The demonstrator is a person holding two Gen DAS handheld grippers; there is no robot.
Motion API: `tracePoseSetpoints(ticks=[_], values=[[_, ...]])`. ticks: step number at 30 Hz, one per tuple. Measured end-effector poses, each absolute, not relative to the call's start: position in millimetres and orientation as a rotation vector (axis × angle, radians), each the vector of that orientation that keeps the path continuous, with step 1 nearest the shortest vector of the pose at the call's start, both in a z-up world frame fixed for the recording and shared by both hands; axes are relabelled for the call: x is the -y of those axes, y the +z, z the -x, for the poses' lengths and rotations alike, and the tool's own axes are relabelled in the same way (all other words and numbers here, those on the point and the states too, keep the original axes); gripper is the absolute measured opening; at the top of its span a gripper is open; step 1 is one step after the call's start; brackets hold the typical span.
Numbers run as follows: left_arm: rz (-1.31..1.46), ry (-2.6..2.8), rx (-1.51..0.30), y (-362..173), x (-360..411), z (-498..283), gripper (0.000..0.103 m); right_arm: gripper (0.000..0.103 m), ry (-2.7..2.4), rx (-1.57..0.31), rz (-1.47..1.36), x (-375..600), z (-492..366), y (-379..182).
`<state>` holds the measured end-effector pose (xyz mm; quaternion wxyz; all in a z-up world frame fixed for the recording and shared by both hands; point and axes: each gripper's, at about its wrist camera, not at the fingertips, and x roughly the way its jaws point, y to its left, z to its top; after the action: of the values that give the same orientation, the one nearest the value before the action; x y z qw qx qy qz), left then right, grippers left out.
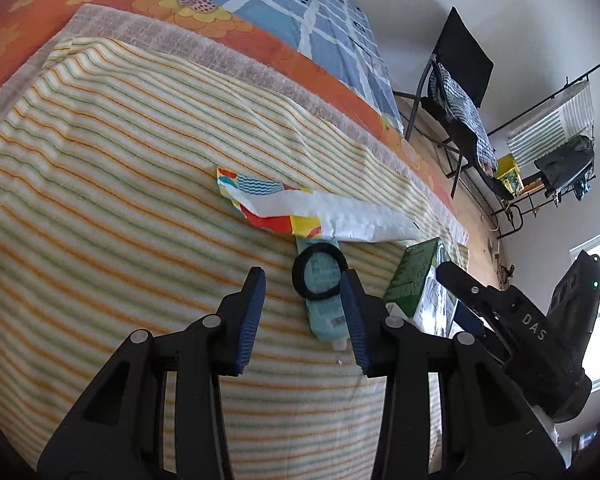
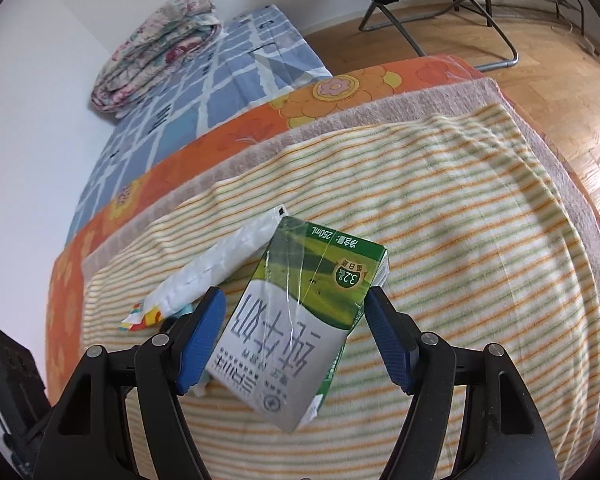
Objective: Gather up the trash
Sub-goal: 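Grasp the green-and-white milk carton with the right gripper while the left gripper grasps the black ring, then carry the milk carton and black ring over the blue basket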
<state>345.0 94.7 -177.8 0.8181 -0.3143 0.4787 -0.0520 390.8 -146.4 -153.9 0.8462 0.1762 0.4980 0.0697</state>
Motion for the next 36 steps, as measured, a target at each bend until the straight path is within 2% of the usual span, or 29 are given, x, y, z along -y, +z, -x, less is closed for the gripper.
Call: tracePoseSetpoints(ticks=[4,8,10,12,15,20,26,36], values=[[0.643,-0.105,-1.027,-181,-91,-351,0.039,0.071,0.14,-1.063,-0.308,135,-398,-157],[0.634,-0.104,-1.037,-187,-87,-354,0.033,0.074,0.135,-1.085,-0.229,124,-403,-161],[0.613,-0.1,-1.035,-187,-84,-356,0.026,0.075,0.14,-1.101,-0.198,120,-405,-163],[0.594,-0.092,-1.037,-188,-82,-357,0.013,0.075,0.151,-1.114,-0.204,122,-406,-166],[0.59,-0.09,-1.033,-188,-81,-358,0.006,0.075,0.176,-1.146,-0.212,125,-407,-168],[0.549,-0.094,-1.011,-182,-79,-356,0.004,0.075,0.209,-1.186,-0.209,131,-401,-175],[0.553,-0.081,-0.992,-172,-87,-347,0.004,0.063,0.238,-1.153,-0.219,143,-382,-169],[0.502,-0.071,-0.957,-141,-93,-305,0.004,0.062,0.292,-1.084,-0.165,153,-338,-140]])
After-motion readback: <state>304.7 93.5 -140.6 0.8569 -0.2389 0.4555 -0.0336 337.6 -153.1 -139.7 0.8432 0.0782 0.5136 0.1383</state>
